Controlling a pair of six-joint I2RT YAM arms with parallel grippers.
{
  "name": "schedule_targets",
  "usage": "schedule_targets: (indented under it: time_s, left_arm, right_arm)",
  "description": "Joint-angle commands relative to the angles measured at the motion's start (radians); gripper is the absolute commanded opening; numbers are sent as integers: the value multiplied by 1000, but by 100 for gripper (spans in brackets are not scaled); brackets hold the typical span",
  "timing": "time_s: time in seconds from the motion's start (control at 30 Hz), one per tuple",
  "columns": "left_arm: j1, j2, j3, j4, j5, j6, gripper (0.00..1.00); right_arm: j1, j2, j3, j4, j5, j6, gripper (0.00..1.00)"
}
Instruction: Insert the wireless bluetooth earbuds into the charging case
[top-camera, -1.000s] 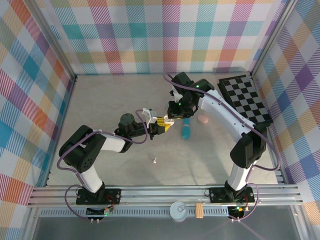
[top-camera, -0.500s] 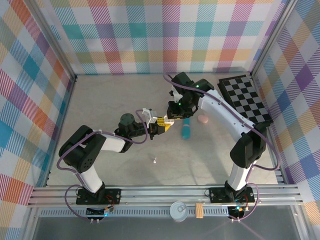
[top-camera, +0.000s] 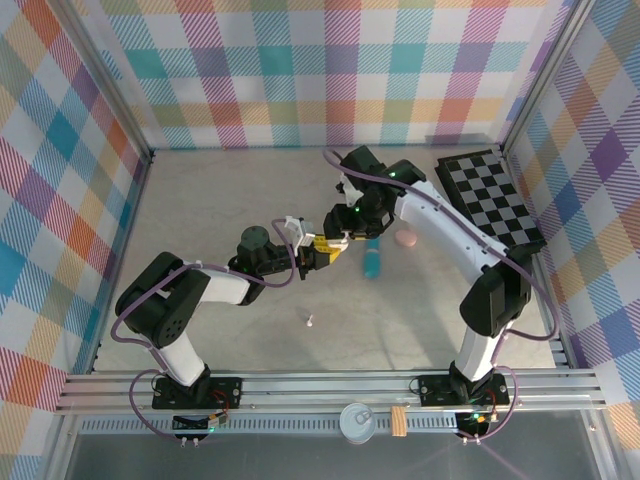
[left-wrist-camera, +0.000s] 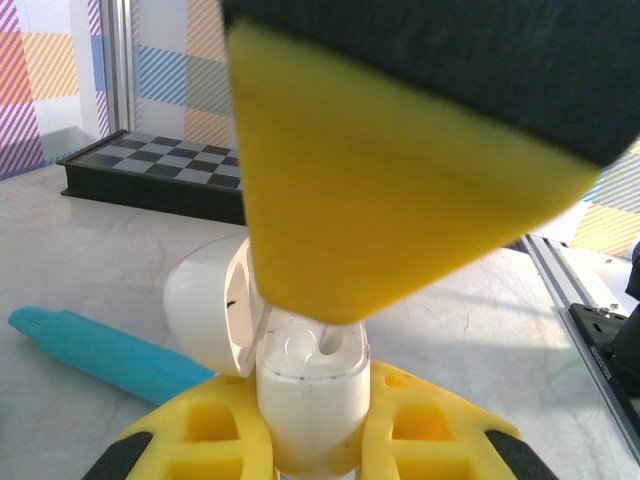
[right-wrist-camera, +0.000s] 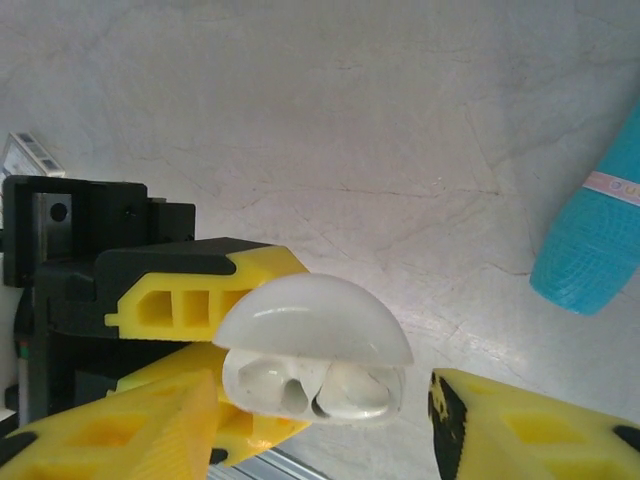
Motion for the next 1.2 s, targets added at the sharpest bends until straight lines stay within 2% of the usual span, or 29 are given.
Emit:
schedule_targets:
  time_s: [0.0,0.13,0.23,0.37,0.5,0.63,0.8,1.0,1.17]
  left_arm:
    - [12,-38,-6,60,-8,18,0]
    - [77,-76,-50,65,-4,20,0]
    - [130,-132,-85,39,-21,28,0]
    - [172,-236,-102,-96,-55,109,0]
    - [191,-321,-88,-208,-77,159,0]
    - [211,-381,-84,-229,-85,163,0]
    - [224,-472,-99,-218,-66,118,0]
    - [225,-640,-100,-389,-78,151,0]
    - [225,-779,-69,-585,-127,221,0]
  right_arm:
    - [6,-109,-50,52,32,-36,64]
    - [-1,-220,-173,147,100,-22,66]
    - [-21,-289,-277,213,101,20,66]
    - [-28,-307,-375,236,37,66,66]
    - [-18,-284,-505,330,-128,147,64]
    - [19,-214,-602,449,-235,223,62]
    - [91,-56,-596,525,-302,218,61]
    - [165,122,-500,570,-341,209,54]
    - [184,219,-417,576,-385,195,48]
